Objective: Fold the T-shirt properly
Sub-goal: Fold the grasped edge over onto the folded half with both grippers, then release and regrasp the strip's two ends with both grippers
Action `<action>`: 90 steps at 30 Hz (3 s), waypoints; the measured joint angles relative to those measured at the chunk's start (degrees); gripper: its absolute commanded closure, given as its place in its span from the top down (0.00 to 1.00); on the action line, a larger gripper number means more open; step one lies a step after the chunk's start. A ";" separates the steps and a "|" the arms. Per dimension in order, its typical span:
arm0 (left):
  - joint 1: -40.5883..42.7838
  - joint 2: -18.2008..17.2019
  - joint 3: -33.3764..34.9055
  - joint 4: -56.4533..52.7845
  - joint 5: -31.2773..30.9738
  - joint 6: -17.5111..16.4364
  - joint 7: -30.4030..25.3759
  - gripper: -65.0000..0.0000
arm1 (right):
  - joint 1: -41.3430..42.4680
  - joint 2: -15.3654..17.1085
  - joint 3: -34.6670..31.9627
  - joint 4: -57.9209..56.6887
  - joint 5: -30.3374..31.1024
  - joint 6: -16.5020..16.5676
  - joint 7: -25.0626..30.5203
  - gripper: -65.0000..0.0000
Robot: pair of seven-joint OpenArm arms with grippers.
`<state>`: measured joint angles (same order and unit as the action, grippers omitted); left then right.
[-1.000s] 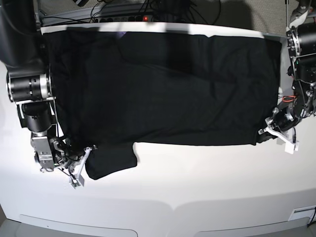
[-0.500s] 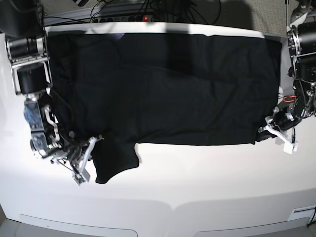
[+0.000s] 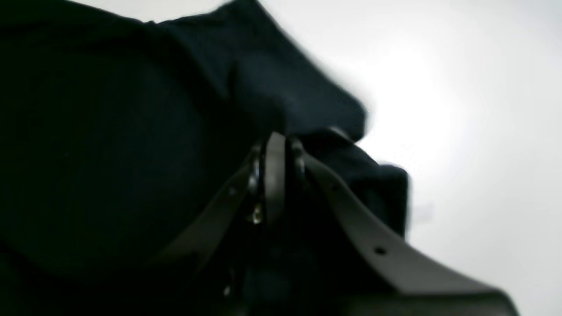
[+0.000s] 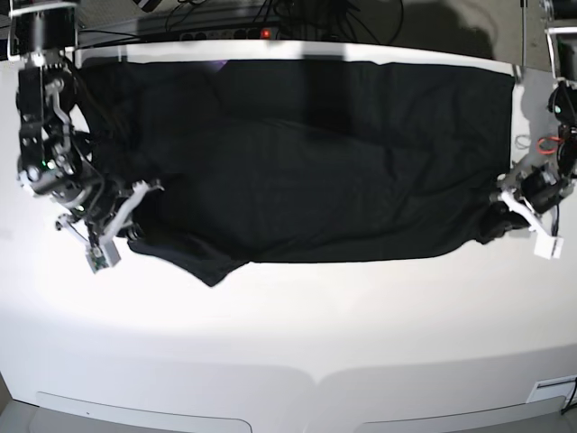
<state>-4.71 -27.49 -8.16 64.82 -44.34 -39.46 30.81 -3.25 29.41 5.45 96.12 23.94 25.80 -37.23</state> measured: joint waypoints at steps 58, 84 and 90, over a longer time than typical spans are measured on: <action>23.87 -6.93 -14.51 12.09 -3.17 -0.15 12.48 0.50 | -29.18 -1.16 16.59 11.96 4.33 -0.07 3.65 0.33; 23.87 -1.53 -14.62 4.90 -10.58 -0.55 8.39 0.00 | -23.61 -1.16 16.59 11.96 10.05 -0.09 1.22 0.33; 23.58 -1.53 -14.62 4.92 1.55 3.28 -2.21 0.00 | -23.63 -1.14 11.30 11.96 12.04 1.09 0.94 0.33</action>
<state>18.87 -29.02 -22.79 69.73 -42.78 -36.18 28.60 -26.87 28.27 16.75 108.07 35.99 26.89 -36.29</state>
